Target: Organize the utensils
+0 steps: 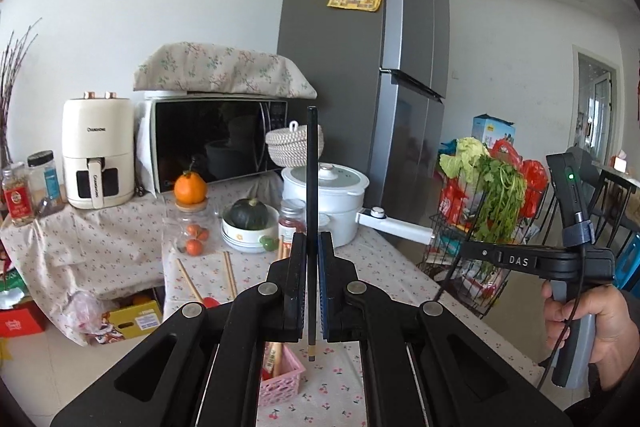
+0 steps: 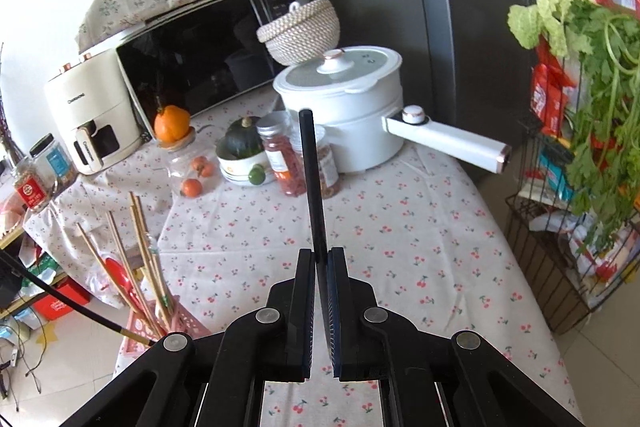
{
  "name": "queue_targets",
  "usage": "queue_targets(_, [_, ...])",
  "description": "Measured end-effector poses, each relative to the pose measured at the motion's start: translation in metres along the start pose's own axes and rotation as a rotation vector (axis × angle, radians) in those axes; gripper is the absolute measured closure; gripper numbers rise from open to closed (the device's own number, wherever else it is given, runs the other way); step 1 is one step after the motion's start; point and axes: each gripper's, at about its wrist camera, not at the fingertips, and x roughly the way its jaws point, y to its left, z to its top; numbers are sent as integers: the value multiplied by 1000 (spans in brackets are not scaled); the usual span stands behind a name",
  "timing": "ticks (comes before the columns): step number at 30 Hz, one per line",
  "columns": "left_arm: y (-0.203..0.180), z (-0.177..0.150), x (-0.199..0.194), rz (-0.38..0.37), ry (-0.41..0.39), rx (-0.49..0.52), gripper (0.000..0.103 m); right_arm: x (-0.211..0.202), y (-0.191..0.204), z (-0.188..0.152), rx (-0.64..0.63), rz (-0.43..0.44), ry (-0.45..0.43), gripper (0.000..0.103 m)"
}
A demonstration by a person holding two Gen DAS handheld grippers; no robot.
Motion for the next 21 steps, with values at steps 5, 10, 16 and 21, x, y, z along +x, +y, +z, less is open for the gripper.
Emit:
queue_targets(5, [20, 3, 0, 45, -9, -13, 98, -4, 25, 2, -19, 65, -18, 103])
queue_targets(10, [37, -8, 21, 84, 66, -25, 98, -6, 46, 3, -44, 107, -31, 103])
queue_targets(16, [54, -14, 24, 47, 98, -110, 98, 22, 56, -2, -77, 144, 44, 100])
queue_targets(21, [51, -8, 9, 8, 56, -110, 98, 89, 45, -26, -73, 123, 194, 64])
